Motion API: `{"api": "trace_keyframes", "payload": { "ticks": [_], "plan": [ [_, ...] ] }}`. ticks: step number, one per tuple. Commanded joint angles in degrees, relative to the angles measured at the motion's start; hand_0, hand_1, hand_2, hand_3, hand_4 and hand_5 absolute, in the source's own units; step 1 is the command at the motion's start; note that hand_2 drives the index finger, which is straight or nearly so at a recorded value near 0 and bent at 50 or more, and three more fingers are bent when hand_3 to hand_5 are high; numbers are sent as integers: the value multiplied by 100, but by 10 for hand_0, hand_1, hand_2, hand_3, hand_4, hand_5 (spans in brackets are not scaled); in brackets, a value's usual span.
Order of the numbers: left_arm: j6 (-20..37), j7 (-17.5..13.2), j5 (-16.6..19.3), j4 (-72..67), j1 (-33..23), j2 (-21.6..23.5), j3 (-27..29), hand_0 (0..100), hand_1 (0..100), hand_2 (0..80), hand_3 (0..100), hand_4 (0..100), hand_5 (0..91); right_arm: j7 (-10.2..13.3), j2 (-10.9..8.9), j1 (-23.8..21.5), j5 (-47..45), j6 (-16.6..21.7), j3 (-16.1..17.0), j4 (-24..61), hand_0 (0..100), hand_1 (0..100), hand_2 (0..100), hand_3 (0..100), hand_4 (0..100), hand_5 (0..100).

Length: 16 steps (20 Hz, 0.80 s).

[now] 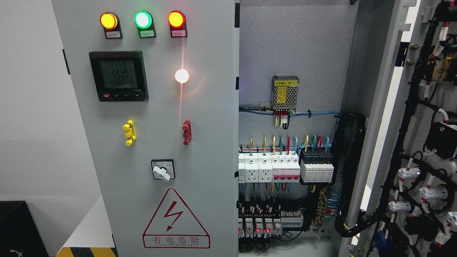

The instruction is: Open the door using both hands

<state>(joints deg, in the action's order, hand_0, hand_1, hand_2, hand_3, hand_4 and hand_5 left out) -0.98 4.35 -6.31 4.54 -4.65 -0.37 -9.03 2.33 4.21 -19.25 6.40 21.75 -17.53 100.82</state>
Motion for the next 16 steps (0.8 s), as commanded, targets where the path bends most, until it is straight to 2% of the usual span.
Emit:
{"api": "trace_keyframes", "payload": {
  "ticks": [1,3,6,9,11,14,16],
  "plan": [
    [10,92,16,-23,-1,-192,129,0,0,0,0,0,0,5,27,632,-7,-92,-84,746,191,0,0,0,0,0],
    [10,136,16,3,-1,-192,112,0,0,0,0,0,0,-4,62,807,-7,-328,-110,738,191,0,0,0,0,0],
    [10,250,25,38,-1,-192,103,0,0,0,0,0,0,-4,88,1036,-25,-882,-102,738,191,0,0,0,0,0],
    [19,312,42,30,8,-192,94,0,0,0,0,0,0,-4,264,1414,-593,-954,-93,694,191,0,0,0,0,0],
    [19,356,51,38,17,-200,85,0,0,0,0,0,0,4,264,1642,-981,-962,-119,685,191,0,0,0,0,0],
    [80,470,51,30,35,-201,85,0,0,0,0,0,0,5,264,1967,-1035,-1015,-102,685,191,0,0,0,0,0],
    [195,540,51,21,43,-201,85,0,0,0,0,0,0,5,256,2213,-1044,-1312,-93,676,191,0,0,0,0,0]
  ]
}}
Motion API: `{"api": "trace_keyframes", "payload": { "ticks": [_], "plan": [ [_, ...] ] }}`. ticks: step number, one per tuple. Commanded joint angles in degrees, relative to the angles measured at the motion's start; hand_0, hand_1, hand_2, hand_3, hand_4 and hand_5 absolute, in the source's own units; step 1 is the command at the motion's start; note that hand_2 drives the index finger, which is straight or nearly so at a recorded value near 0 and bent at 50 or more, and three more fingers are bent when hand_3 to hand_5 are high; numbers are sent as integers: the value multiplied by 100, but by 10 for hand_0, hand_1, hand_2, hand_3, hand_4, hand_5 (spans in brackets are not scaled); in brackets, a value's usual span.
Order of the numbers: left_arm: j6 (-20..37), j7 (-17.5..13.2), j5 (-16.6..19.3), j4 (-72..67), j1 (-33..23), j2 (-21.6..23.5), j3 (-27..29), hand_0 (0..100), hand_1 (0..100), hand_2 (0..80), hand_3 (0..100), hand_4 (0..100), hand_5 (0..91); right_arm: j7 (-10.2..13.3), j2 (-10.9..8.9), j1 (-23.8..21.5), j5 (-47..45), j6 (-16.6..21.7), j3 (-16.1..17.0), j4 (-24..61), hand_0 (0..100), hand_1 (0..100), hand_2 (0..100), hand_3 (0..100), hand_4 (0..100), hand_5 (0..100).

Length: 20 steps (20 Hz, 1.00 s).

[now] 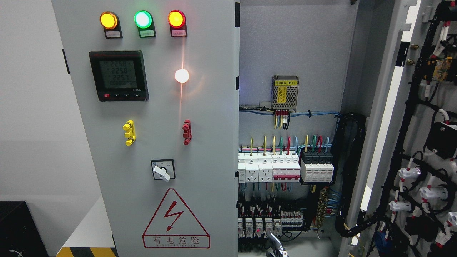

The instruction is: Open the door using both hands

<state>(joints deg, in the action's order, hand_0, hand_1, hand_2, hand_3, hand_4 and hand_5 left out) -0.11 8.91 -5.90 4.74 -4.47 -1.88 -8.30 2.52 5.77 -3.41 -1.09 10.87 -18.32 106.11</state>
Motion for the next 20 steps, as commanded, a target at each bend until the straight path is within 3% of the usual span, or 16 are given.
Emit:
{"api": "trace_keyframes", "payload": {
  "ticks": [1,4,10,16,20],
  "plan": [
    [107,120,9,1,16,-49,13,0,0,0,0,0,0,-15,109,762,-295,-408,4,155,191,0,0,0,0,0],
    [125,111,9,1,16,-49,21,0,0,0,0,0,0,-6,109,1043,-295,-857,-13,138,191,0,0,0,0,0],
    [125,-29,-26,1,16,-58,39,0,0,0,0,0,0,-6,153,1624,-295,-1393,83,-11,191,0,0,0,0,0],
    [125,-29,-52,-17,7,-129,57,0,0,0,0,0,0,20,188,2125,-295,-1447,460,-441,191,0,0,0,0,0],
    [125,-29,-43,1,7,-181,56,0,0,0,0,0,0,55,188,2415,-295,-1465,514,-846,191,0,0,0,0,0]
  ]
}}
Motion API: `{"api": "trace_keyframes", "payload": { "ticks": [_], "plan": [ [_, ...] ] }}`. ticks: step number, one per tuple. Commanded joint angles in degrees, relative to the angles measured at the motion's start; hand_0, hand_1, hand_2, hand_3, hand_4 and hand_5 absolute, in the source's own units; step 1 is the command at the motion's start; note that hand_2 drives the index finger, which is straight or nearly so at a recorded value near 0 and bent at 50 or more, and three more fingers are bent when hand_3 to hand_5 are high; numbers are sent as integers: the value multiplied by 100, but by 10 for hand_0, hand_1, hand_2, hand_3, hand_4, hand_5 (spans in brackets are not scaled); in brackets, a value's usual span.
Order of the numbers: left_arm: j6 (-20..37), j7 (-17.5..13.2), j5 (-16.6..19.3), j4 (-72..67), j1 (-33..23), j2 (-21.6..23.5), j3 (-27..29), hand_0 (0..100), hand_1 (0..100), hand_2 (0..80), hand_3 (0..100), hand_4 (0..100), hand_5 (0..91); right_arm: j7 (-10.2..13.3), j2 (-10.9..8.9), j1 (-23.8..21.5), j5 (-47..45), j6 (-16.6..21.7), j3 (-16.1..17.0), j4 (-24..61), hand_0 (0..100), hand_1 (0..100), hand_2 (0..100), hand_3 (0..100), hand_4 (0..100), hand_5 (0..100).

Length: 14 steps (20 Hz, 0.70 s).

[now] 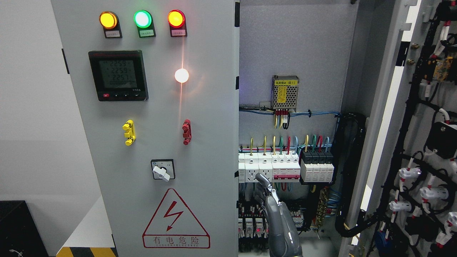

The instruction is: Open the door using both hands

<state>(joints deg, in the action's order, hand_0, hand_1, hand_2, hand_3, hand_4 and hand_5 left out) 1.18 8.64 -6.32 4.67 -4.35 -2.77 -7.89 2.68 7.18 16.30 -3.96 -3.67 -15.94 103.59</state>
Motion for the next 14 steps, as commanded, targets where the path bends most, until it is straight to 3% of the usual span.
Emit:
{"api": "trace_keyframes", "payload": {
  "ticks": [1,8,14],
  "plan": [
    [-3,-3,-1,7,-5,-118,15,0,0,0,0,0,0,39,47,523,-8,-19,293,-673,191,0,0,0,0,0],
    [-3,-3,-1,25,4,-232,6,0,0,0,0,0,0,39,47,1077,-35,-274,320,-1165,191,0,0,0,0,0],
    [-3,-3,-1,34,4,-250,-2,0,0,0,0,0,0,22,47,1209,-52,-283,311,-1315,191,0,0,0,0,0]
  ]
}}
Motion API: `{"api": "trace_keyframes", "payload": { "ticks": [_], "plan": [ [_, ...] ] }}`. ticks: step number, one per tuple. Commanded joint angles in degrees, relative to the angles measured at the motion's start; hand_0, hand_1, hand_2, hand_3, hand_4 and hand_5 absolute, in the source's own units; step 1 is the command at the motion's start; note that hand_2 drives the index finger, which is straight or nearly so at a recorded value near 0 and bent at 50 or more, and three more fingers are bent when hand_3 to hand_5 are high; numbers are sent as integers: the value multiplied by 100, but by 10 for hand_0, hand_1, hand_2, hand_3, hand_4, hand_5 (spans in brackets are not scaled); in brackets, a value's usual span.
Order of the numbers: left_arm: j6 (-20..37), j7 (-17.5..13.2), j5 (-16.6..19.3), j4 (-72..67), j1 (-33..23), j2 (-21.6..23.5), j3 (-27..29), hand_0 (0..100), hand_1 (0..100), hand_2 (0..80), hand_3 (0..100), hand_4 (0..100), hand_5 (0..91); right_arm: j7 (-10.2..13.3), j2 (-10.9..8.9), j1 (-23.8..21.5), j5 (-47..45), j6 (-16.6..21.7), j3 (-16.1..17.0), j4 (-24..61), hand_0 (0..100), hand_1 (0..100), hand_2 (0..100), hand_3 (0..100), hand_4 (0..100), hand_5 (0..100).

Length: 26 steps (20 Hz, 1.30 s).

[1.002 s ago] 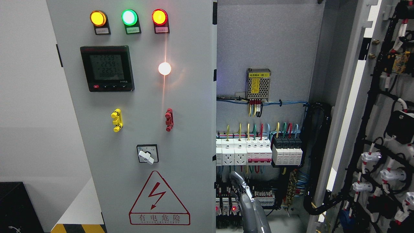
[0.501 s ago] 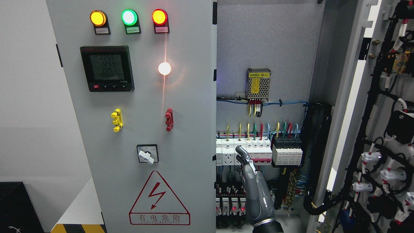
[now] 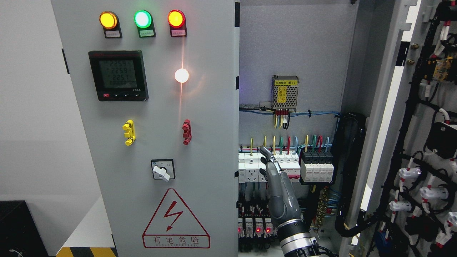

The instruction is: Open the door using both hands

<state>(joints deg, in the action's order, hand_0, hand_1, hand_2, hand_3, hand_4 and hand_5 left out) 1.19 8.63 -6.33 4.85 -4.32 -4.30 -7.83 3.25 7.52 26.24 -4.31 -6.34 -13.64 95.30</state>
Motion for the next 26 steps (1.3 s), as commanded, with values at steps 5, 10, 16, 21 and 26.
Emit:
{"api": "trace_keyframes", "payload": {
  "ticks": [5,10,16,21,26],
  "plan": [
    [-5,-1,0,16,10,-97,-8,0,0,0,0,0,0,-53,-5,486,-473,-77,81,-601,191,0,0,0,0,0],
    [-5,-1,0,16,10,-97,-8,0,0,0,0,0,0,-70,-31,513,-589,-227,81,-592,191,0,0,0,0,0],
    [-5,-1,0,16,10,-97,1,0,0,0,0,0,0,-105,-40,662,-598,-236,90,-671,191,0,0,0,0,0],
    [-5,-1,0,16,10,-97,1,0,0,0,0,0,0,-245,-49,715,-606,-244,90,-715,191,0,0,0,0,0],
    [-5,-1,0,16,10,-97,-7,0,0,0,0,0,0,-387,-57,829,-650,-236,195,-820,191,0,0,0,0,0]
  ]
}}
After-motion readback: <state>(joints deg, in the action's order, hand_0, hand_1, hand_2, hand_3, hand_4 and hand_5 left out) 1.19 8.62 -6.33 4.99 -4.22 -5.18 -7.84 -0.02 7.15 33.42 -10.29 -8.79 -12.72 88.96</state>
